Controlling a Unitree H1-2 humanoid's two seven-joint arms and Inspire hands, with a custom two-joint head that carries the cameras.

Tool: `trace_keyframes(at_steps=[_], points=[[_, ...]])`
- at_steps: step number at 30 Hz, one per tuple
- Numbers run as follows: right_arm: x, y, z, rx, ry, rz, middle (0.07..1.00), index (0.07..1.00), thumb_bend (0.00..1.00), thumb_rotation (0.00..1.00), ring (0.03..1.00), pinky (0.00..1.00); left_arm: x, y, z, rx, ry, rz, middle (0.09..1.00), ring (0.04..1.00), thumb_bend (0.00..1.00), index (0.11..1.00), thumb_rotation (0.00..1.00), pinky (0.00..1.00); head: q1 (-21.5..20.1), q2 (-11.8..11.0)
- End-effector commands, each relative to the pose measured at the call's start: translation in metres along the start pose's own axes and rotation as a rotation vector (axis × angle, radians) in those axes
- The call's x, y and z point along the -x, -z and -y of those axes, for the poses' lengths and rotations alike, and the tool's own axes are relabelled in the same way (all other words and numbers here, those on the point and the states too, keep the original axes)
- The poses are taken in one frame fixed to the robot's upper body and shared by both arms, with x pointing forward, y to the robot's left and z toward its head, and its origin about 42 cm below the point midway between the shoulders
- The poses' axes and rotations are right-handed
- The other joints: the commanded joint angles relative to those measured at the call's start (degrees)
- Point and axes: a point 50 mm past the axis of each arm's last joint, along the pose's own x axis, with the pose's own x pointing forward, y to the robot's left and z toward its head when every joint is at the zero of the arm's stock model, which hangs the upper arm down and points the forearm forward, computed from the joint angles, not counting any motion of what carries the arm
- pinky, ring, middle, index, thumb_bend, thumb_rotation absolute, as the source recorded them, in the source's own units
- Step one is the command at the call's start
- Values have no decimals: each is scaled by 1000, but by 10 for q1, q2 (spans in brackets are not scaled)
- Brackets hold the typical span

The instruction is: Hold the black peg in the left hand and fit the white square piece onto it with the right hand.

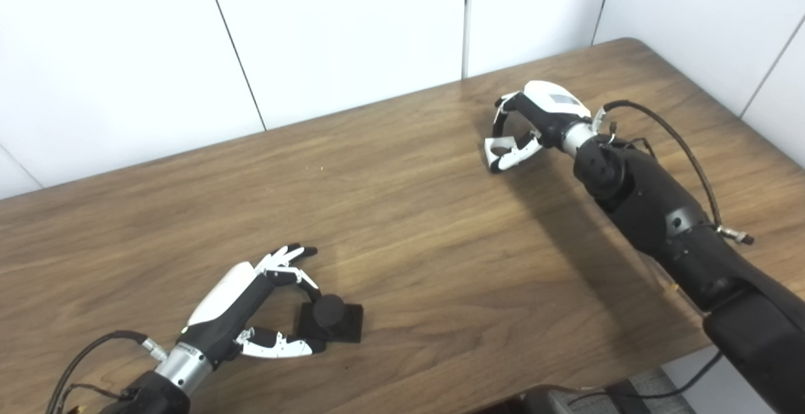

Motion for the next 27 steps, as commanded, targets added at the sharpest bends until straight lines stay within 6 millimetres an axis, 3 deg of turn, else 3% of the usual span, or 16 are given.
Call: trace_keyframes(at_steps=[1, 18, 27], points=[[-2, 7, -6, 39, -25, -40, 848, 495, 509, 139, 887, 893, 11, 8, -3, -43, 41, -54, 950, 1000, 521, 490, 72, 1000, 0, 1], [-1, 10, -6, 27, -25, -35, 845, 493, 513, 141, 888, 884, 12, 9, -5, -38, 44, -61, 948, 1000, 522, 490, 70, 1000, 7, 7], [6, -7, 4, 30, 52, 84, 821, 487, 514, 135, 868, 898, 9, 10, -6, -39, 48, -62, 953, 1000, 522, 490, 70, 1000, 6, 6]])
